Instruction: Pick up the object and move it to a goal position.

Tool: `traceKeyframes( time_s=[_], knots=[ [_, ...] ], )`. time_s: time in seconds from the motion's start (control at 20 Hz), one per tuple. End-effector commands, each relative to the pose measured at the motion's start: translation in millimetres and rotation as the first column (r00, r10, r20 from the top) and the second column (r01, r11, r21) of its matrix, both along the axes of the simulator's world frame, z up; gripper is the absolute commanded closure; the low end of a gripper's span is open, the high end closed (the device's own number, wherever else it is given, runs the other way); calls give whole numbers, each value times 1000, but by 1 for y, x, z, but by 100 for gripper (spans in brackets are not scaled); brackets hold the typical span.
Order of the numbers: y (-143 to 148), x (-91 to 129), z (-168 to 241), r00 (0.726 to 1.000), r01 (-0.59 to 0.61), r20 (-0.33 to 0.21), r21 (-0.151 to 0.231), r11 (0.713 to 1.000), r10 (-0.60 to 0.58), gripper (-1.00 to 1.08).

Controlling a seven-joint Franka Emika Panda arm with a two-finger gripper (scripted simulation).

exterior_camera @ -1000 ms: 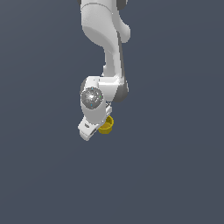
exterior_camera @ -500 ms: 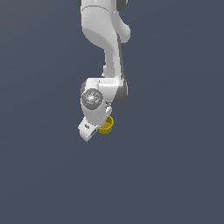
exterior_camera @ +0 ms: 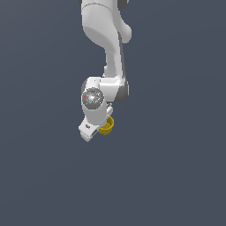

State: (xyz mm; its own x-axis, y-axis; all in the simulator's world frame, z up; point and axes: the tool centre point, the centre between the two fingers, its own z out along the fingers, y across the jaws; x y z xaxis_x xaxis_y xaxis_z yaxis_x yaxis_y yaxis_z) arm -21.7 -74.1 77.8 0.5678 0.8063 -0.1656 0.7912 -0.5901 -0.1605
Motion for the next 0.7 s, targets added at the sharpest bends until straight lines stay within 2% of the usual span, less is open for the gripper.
traceKeyframes(
  time_s=[0.0, 0.3, 0.65],
  knots=[
    [-2, 0, 9, 1000, 1, 3, -1, 1000, -1, 108],
    [-6, -5, 47, 1000, 1, 3, -1, 1000, -1, 108],
    [-13, -13, 119, 1000, 1, 3, 0, 1000, -1, 108]
  ],
)
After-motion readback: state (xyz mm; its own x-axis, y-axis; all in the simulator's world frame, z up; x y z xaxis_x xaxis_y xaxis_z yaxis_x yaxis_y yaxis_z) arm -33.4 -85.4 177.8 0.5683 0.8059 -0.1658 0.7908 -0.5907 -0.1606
